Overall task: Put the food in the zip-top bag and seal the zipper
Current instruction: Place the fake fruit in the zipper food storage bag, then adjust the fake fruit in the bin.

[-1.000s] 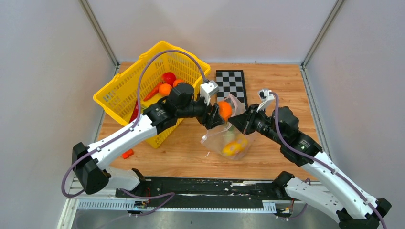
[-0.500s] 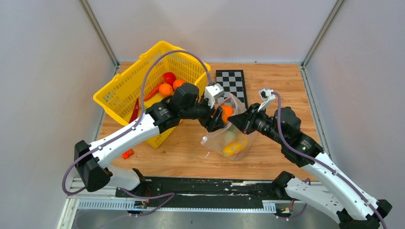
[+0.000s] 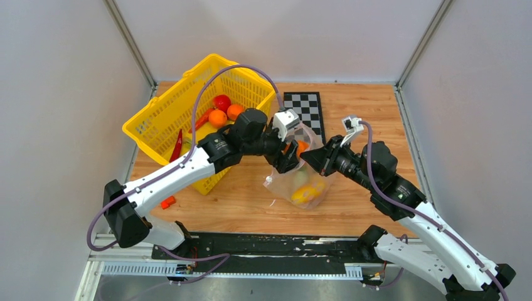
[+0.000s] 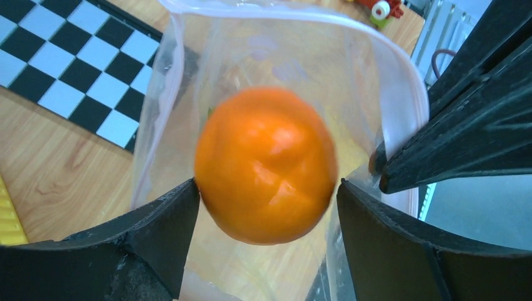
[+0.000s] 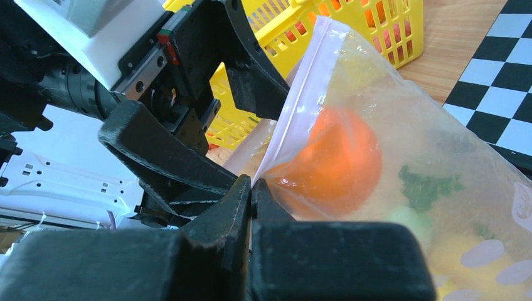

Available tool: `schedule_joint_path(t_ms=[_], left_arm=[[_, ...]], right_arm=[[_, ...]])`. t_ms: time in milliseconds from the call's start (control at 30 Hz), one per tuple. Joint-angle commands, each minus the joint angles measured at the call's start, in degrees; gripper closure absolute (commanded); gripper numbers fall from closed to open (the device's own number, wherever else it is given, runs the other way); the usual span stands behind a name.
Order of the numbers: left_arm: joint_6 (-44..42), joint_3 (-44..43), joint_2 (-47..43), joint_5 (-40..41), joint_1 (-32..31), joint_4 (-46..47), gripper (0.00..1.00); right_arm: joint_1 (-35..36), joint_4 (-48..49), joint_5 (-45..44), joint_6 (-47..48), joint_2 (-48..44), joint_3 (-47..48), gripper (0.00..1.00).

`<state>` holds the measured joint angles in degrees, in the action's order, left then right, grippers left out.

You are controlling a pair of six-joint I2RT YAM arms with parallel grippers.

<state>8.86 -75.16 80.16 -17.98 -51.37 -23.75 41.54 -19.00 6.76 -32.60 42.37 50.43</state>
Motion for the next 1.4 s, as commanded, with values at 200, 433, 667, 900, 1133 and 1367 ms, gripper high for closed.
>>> schedule_joint_path(t_ms=[200,433,667,900,1133,1367], left_arm=[[4.47,1.31,-2.41,1.65,-0.48,11.92,0.09],[4.32,0.76,-4.82,1.24,-0.48,11.63,0.12],[2.77,2.14,-11.93,4.33,-0.48,11.08,0.11],[0.05,4.00,-14.30,17.46,-0.48,5.34,0.07],[0.20,4.12,-13.67,26.43,-0.48,2.48,0.05],[0.75,4.12,-14.48,41.21,-0.11,-0.48,0.00]], right_arm=[[0.26,3.77,-4.06,-2.43,-1.77,-1.66,1.00],[0.22,-2.14,-13.43,-4.42,-2.69,-1.36,1.00],[0.21,-4.05,-20.43,-6.47,-5.94,-2.23,1.00],[0.21,1.35,-19.63,-5.07,-11.23,-5.10,1.00],[0.23,-2.77,-14.47,-3.11,-3.96,-1.14,1.00],[0.21,0.85,-3.81,-0.96,0.61,-0.30,1.00]])
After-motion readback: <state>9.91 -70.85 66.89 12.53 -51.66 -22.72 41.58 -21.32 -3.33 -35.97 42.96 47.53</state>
